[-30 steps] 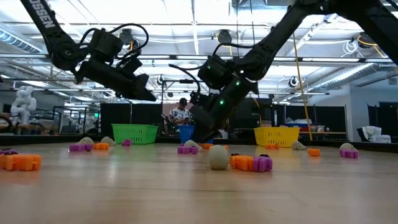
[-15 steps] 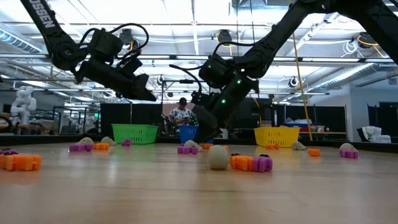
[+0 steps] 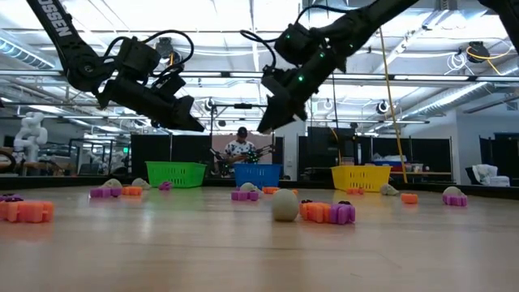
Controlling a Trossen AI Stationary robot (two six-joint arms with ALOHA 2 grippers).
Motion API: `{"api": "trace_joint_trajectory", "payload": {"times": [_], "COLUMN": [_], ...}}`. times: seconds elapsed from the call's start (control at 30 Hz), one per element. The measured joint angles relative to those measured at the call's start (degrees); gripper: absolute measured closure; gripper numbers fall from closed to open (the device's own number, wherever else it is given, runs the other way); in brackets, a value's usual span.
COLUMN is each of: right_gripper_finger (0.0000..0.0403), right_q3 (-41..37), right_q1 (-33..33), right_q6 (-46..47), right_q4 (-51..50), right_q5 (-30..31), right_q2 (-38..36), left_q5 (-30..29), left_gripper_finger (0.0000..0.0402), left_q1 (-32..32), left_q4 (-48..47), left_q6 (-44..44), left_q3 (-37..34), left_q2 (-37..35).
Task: Sort Halloween decoration
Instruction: Put the white skull toy into the blue bin
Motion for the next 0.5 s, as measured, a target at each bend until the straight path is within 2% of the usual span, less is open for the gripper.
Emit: {"api": "trace_joint_trajectory", "payload": {"times": [0.2, 0.33, 0.5], "right_gripper_finger": [0.0342, 0.0342, 0.0342], "right_q3": [11.6, 17.7, 24.5], "right_q1": [-4.7, -6.8, -8.0], "right_q6": [-5.3, -8.0, -10.1], "right_q4": [-6.3, -11.1, -14.6], "right_q5": [0.5, -3.1, -3.8], "right_q2": [6.3, 12.7, 20.4], "left_q5": [0.0, 0.0, 0.0], "left_gripper_finger": [0.0394, 0.0394, 0.0394], "left_q1": [-0.3, -0.5, -0.7], "left_q4": [0.0, 0.1, 0.1], "left_q6": [0.0, 0.0, 0.0], "left_q3": [0.0, 0.0, 0.0], "left_q2": [0.0, 0.0, 0.0]}}
